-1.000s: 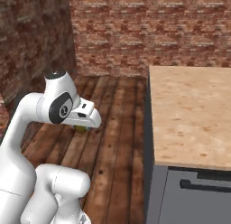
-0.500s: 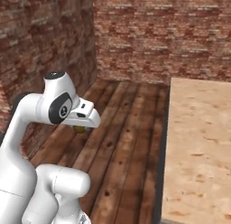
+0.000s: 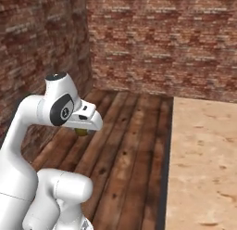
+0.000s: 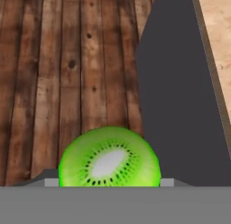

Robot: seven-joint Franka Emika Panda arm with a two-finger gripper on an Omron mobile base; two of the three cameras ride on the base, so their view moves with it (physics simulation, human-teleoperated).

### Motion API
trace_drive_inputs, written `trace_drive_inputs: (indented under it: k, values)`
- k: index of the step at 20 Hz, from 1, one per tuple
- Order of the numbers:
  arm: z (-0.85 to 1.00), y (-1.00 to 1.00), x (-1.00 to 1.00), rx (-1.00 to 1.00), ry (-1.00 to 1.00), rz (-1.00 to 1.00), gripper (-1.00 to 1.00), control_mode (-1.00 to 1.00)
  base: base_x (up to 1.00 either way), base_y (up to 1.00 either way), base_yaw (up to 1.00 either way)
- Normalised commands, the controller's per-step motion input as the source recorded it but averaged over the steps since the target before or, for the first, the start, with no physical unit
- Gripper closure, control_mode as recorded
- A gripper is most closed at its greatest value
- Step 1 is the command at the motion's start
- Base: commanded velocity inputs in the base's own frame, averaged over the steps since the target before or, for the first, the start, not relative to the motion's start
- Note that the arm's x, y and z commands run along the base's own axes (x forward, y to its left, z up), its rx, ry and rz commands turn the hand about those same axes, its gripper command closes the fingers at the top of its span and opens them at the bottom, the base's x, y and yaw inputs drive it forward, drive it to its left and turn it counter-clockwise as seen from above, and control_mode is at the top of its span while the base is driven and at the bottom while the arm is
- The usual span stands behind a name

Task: Pick up the tangerine and kiwi from the fridge and place one fruit on each plate on the dining counter.

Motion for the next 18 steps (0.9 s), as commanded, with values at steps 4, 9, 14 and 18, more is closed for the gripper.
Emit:
trace_drive_inputs:
  k: [4,9,14,18]
  values:
    - [0.0,0.0,0.0,0.0,0.0,0.0,1.0,1.0,1.0,0.0,-0.04]
    - [0.0,0.0,0.0,0.0,0.0,0.0,1.0,1.0,1.0,0.01,-0.08]
    - [0.0,0.0,0.0,0.0,0.0,0.0,1.0,1.0,1.0,0.03,-0.07]
    - [0.0,0.0,0.0,0.0,0.0,0.0,1.0,1.0,1.0,0.13,-0.11]
